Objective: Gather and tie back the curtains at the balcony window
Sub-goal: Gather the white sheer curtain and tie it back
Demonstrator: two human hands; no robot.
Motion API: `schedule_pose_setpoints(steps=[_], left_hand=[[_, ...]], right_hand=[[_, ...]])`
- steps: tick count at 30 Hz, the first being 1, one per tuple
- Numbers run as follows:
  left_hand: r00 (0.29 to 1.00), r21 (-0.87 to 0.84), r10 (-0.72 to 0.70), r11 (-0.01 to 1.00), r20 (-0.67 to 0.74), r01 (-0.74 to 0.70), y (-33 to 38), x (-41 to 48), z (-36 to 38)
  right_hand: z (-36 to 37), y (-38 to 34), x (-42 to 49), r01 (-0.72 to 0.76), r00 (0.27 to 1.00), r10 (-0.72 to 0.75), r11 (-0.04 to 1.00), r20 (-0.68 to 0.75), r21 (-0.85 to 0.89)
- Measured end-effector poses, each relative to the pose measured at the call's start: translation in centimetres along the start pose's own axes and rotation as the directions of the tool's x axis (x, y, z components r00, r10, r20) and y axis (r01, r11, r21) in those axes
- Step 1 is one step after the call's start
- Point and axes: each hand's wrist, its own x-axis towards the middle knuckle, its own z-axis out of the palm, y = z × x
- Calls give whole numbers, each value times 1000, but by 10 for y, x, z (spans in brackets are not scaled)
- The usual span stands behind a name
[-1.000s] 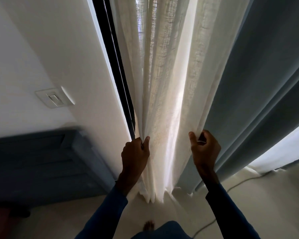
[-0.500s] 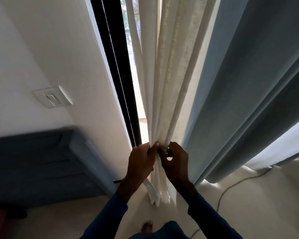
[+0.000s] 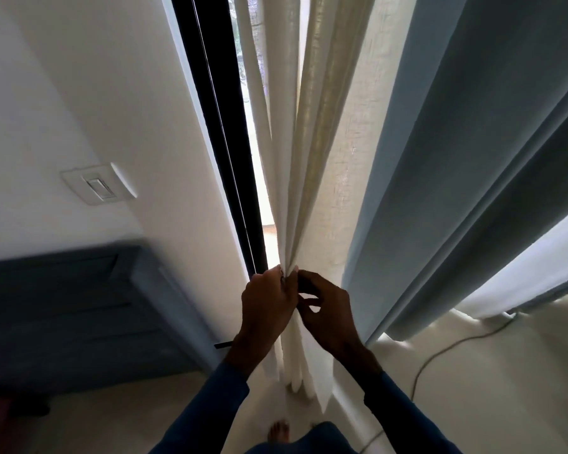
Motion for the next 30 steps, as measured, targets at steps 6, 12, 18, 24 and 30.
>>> schedule_pose_setpoints(steps=[6, 12, 18, 24, 30], left_hand=[[998, 57, 35, 998, 44, -37, 0, 8, -12], [991, 69, 97, 992, 92, -104, -20, 17, -35], [997, 152, 73, 986, 14, -74, -50, 24, -47], [997, 13, 6, 1000, 80, -7, -51, 18, -45], [984, -99, 44, 995, 172, -27, -36, 4, -35]], right_hand=[[-50, 31, 52, -229, 928, 255, 965, -271, 125], [-69, 30, 108, -292, 955, 268, 930, 129, 223], [-27, 11, 64, -121, 986, 126, 991, -112, 47], [26, -30, 13, -16, 974, 19, 1000, -227, 14], [31, -27, 14, -5, 979, 6, 1000, -202, 8]])
